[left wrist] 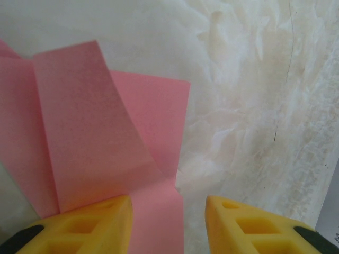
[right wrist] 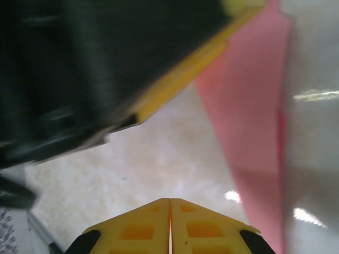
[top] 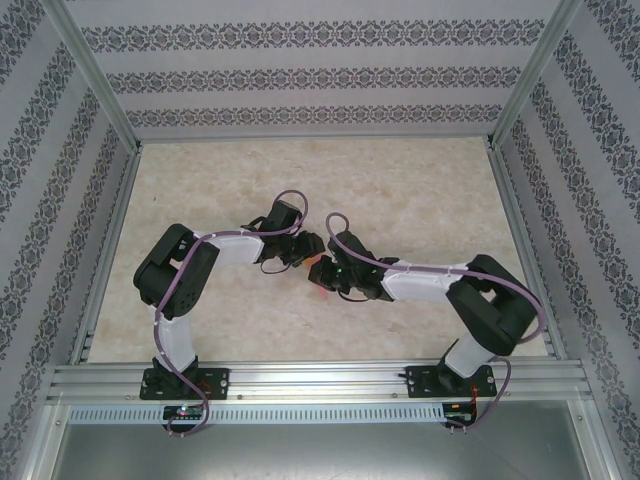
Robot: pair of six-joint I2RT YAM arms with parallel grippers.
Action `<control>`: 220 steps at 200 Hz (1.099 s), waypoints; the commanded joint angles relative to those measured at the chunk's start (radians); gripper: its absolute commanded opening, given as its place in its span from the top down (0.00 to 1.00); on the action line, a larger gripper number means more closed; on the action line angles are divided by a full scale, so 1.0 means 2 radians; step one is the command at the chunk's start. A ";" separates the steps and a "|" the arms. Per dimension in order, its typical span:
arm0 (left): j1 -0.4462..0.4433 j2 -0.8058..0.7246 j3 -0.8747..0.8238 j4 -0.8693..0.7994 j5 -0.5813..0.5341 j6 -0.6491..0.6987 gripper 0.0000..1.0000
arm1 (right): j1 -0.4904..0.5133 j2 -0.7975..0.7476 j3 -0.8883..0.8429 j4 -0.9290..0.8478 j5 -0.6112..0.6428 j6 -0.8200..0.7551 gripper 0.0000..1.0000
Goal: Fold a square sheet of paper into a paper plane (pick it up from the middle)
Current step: Fold the wing for the fifth time at the center of the table.
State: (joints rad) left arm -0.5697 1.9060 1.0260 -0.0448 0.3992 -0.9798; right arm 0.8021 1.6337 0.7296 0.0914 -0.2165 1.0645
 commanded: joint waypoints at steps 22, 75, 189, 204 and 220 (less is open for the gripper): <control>0.005 0.030 -0.015 -0.058 -0.018 0.012 0.56 | -0.010 0.054 -0.043 0.061 0.001 0.028 0.92; 0.010 -0.016 0.009 -0.060 0.018 0.027 0.52 | -0.003 0.065 -0.081 0.071 -0.014 0.046 0.97; 0.016 -0.008 0.026 0.037 0.096 0.002 0.43 | 0.002 0.082 -0.071 0.072 -0.013 0.045 0.97; 0.016 0.003 0.032 0.043 0.098 0.000 0.43 | 0.003 0.084 -0.070 0.072 -0.014 0.045 0.97; 0.015 0.013 0.035 0.051 0.098 0.001 0.43 | 0.004 0.087 -0.069 0.071 -0.014 0.045 0.97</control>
State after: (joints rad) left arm -0.5453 1.8893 1.0660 -0.0154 0.5728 -0.9604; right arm 0.7914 1.7409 0.6136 0.3634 -0.2584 1.1549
